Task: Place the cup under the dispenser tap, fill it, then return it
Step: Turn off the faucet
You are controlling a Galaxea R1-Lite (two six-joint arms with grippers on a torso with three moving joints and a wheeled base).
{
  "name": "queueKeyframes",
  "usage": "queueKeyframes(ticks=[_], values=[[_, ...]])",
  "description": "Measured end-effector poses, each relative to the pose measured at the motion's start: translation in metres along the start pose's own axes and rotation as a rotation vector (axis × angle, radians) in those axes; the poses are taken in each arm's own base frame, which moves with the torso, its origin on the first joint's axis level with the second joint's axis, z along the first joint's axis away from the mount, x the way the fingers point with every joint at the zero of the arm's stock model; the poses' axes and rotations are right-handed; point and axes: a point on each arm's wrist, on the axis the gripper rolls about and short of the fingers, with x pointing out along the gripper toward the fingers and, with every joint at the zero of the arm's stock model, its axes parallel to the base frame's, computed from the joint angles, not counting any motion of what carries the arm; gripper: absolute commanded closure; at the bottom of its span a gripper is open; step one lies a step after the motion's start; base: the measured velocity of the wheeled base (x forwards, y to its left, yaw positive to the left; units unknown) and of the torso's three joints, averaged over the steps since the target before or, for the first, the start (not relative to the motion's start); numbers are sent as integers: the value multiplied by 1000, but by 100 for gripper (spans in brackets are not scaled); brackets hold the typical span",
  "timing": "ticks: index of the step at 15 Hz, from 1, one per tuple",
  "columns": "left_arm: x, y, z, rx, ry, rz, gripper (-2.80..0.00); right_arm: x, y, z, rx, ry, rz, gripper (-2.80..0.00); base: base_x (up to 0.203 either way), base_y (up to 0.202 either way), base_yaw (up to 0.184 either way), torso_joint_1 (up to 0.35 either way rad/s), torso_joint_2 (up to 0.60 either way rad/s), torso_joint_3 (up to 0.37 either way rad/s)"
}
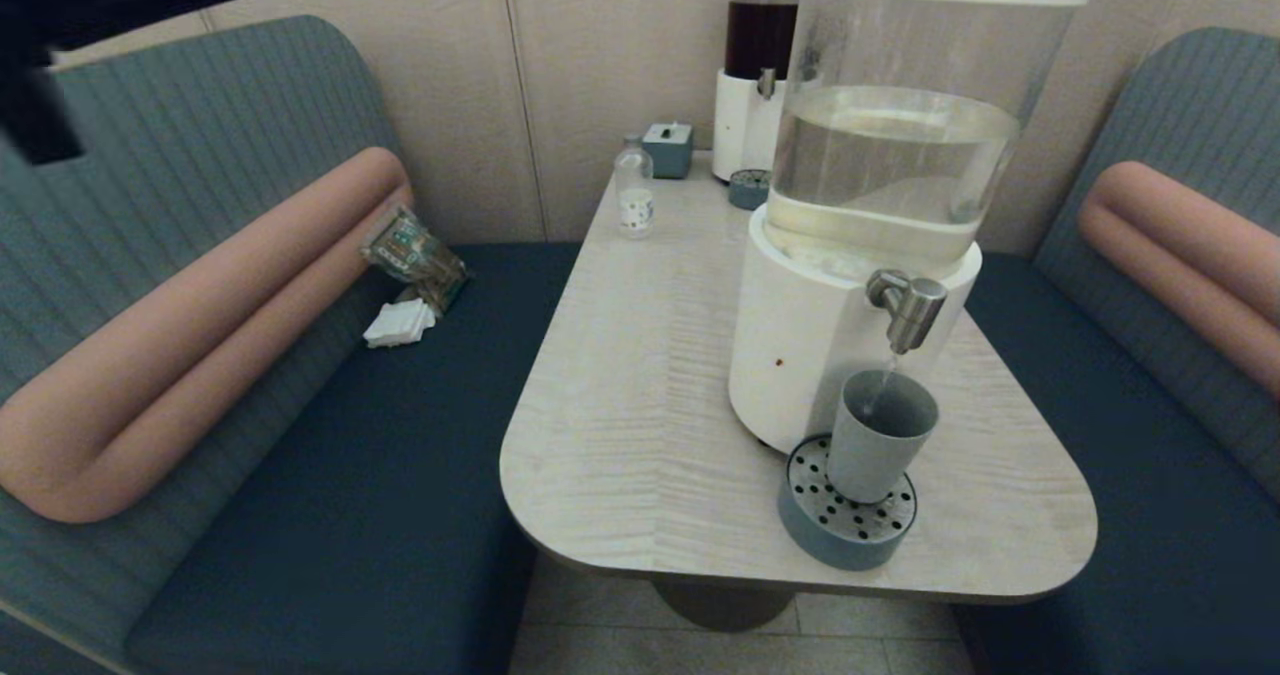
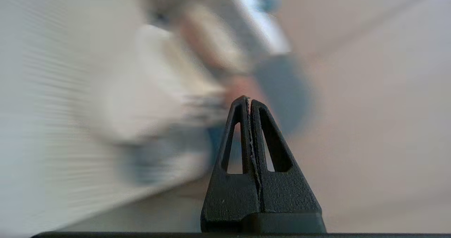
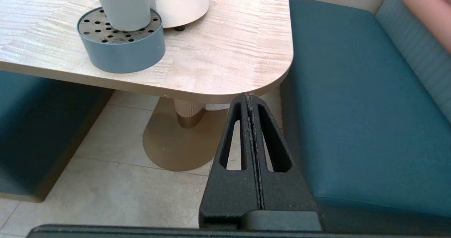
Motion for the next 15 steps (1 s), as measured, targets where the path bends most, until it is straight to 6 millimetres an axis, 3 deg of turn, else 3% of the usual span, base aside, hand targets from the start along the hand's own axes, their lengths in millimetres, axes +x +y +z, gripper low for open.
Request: queueKeyframes(ticks=[2, 5, 8, 11, 15], values=[[42, 15, -3, -193, 39, -120, 0, 0, 0, 0, 0, 1, 1, 0, 0, 0, 0, 0, 0, 0], [87, 35, -40, -418, 132, -184, 0, 0, 0, 0, 0, 1, 1, 0, 0, 0, 0, 0, 0, 0], [108, 51, -87, -476, 237, -116, 0, 0, 0, 0, 0, 0, 1, 0, 0, 0, 0, 0, 0, 0], [117, 63, -117, -435, 325, -74, 0, 0, 0, 0, 0, 0, 0, 0, 0, 0, 0, 0, 0, 0], [136, 62, -153, -399, 338, -2, 0, 0, 0, 0, 0, 0, 1, 0, 0, 0, 0, 0, 0, 0]])
